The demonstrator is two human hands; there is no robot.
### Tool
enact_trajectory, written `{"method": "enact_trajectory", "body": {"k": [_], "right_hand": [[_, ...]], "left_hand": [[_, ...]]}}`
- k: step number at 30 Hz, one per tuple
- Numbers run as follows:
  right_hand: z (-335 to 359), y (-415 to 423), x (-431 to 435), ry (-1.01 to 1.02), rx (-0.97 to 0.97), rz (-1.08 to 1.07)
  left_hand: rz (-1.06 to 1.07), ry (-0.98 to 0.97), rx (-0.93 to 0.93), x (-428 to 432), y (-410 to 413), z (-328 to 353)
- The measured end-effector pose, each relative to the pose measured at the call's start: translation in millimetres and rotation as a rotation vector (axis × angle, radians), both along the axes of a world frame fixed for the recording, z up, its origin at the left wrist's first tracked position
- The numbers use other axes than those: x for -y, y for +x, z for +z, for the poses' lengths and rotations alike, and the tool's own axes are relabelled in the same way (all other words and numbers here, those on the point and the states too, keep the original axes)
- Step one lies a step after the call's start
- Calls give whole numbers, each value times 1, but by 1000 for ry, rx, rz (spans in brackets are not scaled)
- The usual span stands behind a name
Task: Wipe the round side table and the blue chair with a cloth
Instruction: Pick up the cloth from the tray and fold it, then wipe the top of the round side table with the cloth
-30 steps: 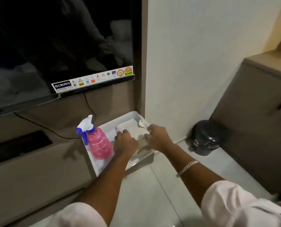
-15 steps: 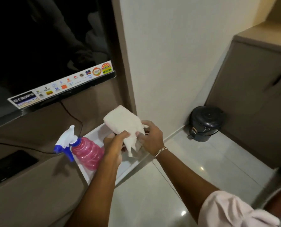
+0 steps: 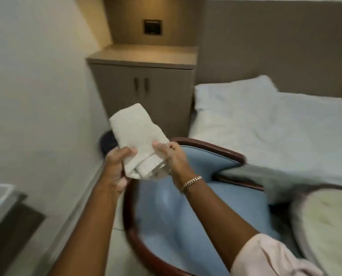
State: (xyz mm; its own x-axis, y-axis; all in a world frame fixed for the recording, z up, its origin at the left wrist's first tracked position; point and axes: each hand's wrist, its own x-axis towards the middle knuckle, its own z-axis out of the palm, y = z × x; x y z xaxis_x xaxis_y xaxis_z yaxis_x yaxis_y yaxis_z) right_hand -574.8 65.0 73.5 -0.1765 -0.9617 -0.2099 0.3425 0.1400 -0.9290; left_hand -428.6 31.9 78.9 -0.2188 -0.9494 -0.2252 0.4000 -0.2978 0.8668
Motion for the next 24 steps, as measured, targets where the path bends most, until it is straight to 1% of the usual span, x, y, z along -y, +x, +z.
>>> {"method": "enact_trajectory", "body": {"k": [2,3,4,5,7,9,11,13,14,17,21,23,24], "right_hand": [[-11,-80,-42,7,166,35],[-16,-118,-63,1,241,3],[-21,-154,-84,8,273,-64],[-27,-181,-102,40,263,-147],[-40,-236,-139,138,136,-386],[-59,-285,-173,191,-28,-595],[-83,-330,-207,221,-173,-757],[-107,-370,-242,250,-258,-894],[-116,-390,-260,283,-295,-925],[-148,-456,-313,396,-403,-939],[-219,-551,-355,530,-582,-894],[-269,-600,-370,663,-704,-801],[-293,-620,-377,746,-762,-716]], "left_hand": [[-124,26,-42,-29,-78,-11],[-198,33,-46,-42,-115,-16],[-269,45,-33,-55,-150,-21],[-316,63,1,-65,-179,-26],[-389,105,92,-88,-241,-40],[-457,136,154,-109,-300,-64],[-526,143,201,-133,-358,-93],[-587,132,228,-162,-415,-121],[-592,123,245,-181,-441,-133],[-608,161,326,-233,-507,-165],[-740,240,418,-268,-595,-218],[-771,241,489,-277,-639,-254],[-781,214,566,-281,-657,-273]]}}
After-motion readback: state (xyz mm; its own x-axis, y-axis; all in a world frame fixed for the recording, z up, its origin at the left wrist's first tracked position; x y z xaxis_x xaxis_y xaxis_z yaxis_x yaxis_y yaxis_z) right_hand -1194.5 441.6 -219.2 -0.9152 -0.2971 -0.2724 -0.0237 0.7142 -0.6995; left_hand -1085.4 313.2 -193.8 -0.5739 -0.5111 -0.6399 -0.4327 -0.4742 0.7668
